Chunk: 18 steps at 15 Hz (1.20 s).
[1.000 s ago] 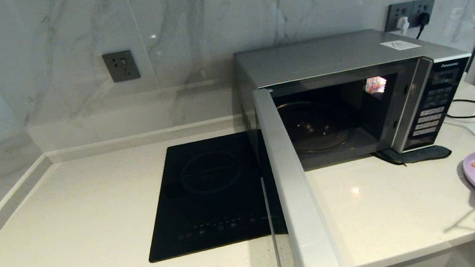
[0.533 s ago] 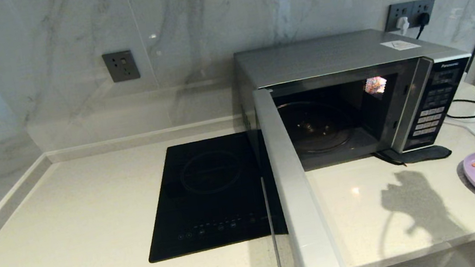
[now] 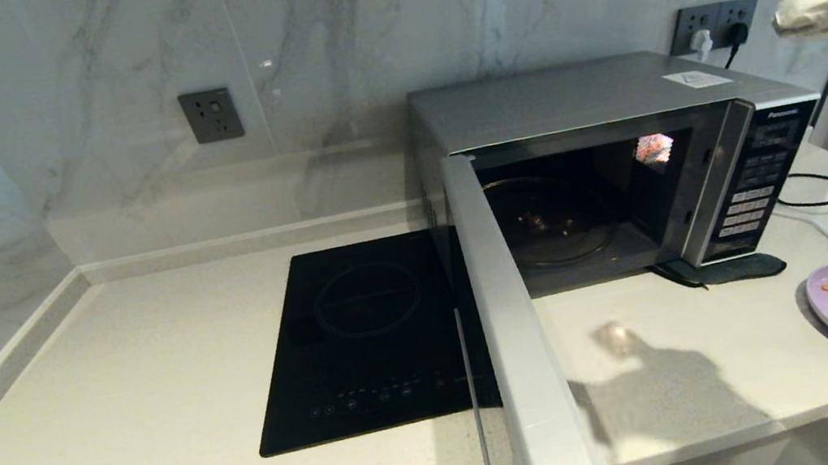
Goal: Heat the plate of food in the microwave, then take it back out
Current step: Close the microwave oven
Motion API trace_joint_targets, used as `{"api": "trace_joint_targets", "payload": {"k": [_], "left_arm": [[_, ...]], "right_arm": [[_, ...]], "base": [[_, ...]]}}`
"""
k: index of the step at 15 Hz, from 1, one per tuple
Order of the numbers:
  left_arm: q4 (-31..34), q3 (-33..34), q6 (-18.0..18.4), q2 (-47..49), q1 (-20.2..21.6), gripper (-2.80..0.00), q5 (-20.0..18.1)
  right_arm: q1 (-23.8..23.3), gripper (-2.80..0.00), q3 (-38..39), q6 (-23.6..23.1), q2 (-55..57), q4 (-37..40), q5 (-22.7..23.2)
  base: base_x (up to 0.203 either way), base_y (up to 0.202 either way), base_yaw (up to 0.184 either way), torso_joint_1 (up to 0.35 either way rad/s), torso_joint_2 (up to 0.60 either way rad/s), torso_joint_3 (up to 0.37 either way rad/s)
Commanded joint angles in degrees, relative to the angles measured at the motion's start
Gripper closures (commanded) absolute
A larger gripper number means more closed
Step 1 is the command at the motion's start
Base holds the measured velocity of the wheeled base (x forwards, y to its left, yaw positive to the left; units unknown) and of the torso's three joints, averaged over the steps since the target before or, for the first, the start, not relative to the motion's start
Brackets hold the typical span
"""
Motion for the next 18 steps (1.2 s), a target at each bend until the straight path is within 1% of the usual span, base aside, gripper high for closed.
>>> {"api": "trace_joint_targets", "payload": {"k": [1, 2, 3, 4, 7, 10, 11, 12, 15, 18], "left_arm": [[-0.04, 0.0, -0.04, 0.09, 0.01, 0.0, 0.05], [-0.04, 0.0, -0.04, 0.09, 0.01, 0.0, 0.05], [-0.04, 0.0, -0.04, 0.09, 0.01, 0.0, 0.05], [-0.04, 0.0, -0.04, 0.09, 0.01, 0.0, 0.05], [-0.04, 0.0, -0.04, 0.09, 0.01, 0.0, 0.05], [-0.04, 0.0, -0.04, 0.09, 0.01, 0.0, 0.05], [-0.04, 0.0, -0.04, 0.09, 0.01, 0.0, 0.05], [-0.04, 0.0, -0.04, 0.09, 0.01, 0.0, 0.05], [-0.04, 0.0, -0.04, 0.09, 0.01, 0.0, 0.05], [-0.04, 0.0, -0.04, 0.09, 0.01, 0.0, 0.05]], "right_arm": [[6.18, 0.0, -4.49, 2.09, 4.64, 1.14, 1.99], [8.38, 0.0, -4.72, 2.27, 5.58, 0.91, 1.54], [10.52, 0.0, -4.78, 2.34, 6.4, 0.27, -0.96], [13.13, 0.0, -4.81, 2.3, 7.18, -0.31, -4.47], [21.39, 0.0, -4.93, 2.26, 9.86, -0.79, -17.73], [29.52, 0.0, -4.96, 2.6, 12.89, -0.67, -35.04], [32.05, 0.0, -5.0, 2.75, 13.74, -0.69, -38.14], [33.86, 0.0, -5.14, 3.46, 14.34, -0.69, -39.11], [37.75, 0.0, -5.19, 5.5, 16.57, -0.18, -39.53], [39.62, 0.0, -5.1, 5.89, 18.81, 0.13, -39.78]], "base": [[0.0, 0.0, 0.0, 0.0, 0.0, 0.0], [0.0, 0.0, 0.0, 0.0, 0.0, 0.0], [0.0, 0.0, 0.0, 0.0, 0.0, 0.0], [0.0, 0.0, 0.0, 0.0, 0.0, 0.0], [0.0, 0.0, 0.0, 0.0, 0.0, 0.0], [0.0, 0.0, 0.0, 0.0, 0.0, 0.0], [0.0, 0.0, 0.0, 0.0, 0.0, 0.0], [0.0, 0.0, 0.0, 0.0, 0.0, 0.0], [0.0, 0.0, 0.0, 0.0, 0.0, 0.0], [0.0, 0.0, 0.0, 0.0, 0.0, 0.0]]}}
